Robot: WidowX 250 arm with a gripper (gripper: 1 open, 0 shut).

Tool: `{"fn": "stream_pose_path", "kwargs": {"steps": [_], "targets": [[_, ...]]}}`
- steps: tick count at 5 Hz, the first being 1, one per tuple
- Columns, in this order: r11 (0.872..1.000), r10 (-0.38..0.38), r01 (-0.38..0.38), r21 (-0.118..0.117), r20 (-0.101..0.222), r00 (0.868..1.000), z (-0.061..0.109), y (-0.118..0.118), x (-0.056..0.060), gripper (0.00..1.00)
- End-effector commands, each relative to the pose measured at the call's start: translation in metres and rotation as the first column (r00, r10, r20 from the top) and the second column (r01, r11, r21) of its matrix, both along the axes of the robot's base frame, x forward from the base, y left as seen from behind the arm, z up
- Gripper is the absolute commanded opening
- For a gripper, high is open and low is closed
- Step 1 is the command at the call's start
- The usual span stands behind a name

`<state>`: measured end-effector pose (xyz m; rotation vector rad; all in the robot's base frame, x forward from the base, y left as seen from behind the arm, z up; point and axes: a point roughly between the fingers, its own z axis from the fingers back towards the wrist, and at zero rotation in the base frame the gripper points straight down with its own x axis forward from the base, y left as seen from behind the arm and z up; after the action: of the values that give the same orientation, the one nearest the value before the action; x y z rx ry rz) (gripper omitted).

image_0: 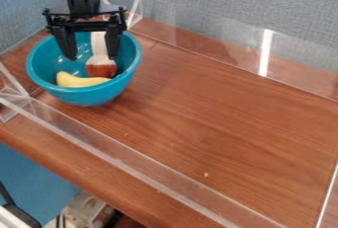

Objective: Remove the mushroom from the blue bowl and put it on the table

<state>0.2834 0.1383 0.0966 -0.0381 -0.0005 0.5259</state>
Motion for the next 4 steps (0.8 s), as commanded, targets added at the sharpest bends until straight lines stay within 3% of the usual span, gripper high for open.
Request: {"fn": "stream_pose_path", "kwargs": {"steps": [1,4], "targets": [[0.999,0.003,-0.005,0.035,0.060,0.998,0.0193,0.0065,0.0024,1.00],[0.999,-0.001,-0.003,0.053,0.081,0.997,0.0240,0.0118,0.0022,1.00]]}}
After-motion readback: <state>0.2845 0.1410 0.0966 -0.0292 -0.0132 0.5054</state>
